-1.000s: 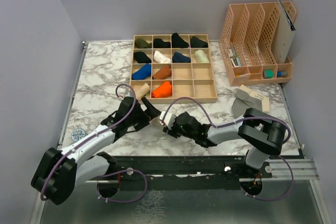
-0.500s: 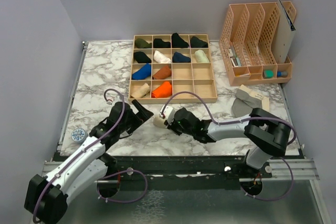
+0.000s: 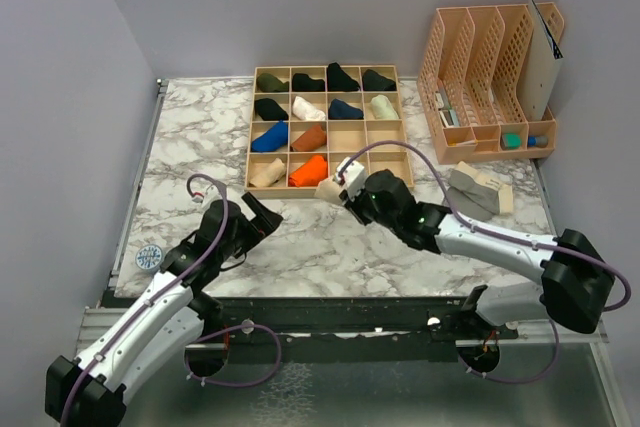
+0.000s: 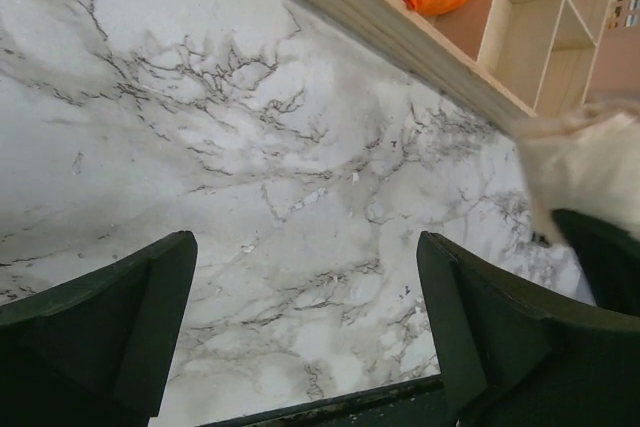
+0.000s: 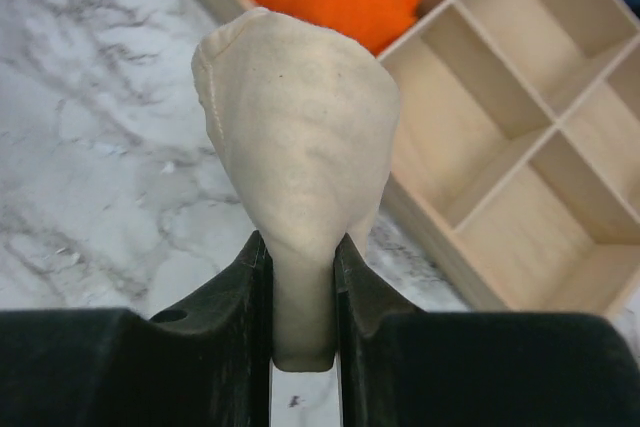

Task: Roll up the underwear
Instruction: Pick up the underwear from the center of the board, then place the underwear in the storage box.

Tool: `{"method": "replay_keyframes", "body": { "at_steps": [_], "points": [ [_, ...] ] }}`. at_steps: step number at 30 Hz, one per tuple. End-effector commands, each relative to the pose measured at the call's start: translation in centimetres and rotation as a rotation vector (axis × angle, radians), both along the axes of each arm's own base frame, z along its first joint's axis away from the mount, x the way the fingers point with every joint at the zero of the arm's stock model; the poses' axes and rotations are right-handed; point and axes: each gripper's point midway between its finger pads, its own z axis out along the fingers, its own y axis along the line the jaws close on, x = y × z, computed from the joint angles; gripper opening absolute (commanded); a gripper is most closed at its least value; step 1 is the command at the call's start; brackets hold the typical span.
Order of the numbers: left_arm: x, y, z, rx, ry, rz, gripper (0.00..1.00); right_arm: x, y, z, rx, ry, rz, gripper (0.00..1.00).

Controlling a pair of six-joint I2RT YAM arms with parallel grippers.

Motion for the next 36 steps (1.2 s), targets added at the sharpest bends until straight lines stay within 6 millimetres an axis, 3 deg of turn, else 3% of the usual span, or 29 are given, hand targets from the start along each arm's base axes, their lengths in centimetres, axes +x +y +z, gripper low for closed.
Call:
{"method": "replay_keyframes", "body": {
  "at_steps": [1,4,7,16,19,28,36],
  "points": [
    [0.2,0.2,-0.3,0.046,0.016,-0.010,0.99,4.0,-4.2,1.8,-0.128,-0.065,-0.144,0.00],
    [0.3,-0.2,-0.5,0.041,0.022,-0.034,0.99,6.9,-6.2,2.4,-0.238,-0.120,-0.234,0.00],
    [0.3,-0.8,-0.7,0.030,0.029,-0.060,0.99,9.0,-6.9,1.9,-0.340,-0.143,-0.265,0.01],
    [-0.1,-1.1,-0.8,0.024,0.030,-0.093,0.99,12.2,-5.6,-1.8,-0.472,-0.107,-0.232,0.01],
    [-0.3,-1.2,-0.7,0.023,0.029,-0.099,0.99,13.1,-5.7,-2.2,-0.486,-0.102,-0.249,0.00],
    [-0.3,-1.1,-0.6,0.030,0.024,-0.109,0.99,16.6,-5.7,1.1,-0.405,-0.145,-0.242,0.01],
    [-0.3,-1.4,-0.4,0.032,0.027,-0.125,0.99,20.7,-6.0,0.9,-0.434,-0.160,-0.217,0.00]
  ]
}}
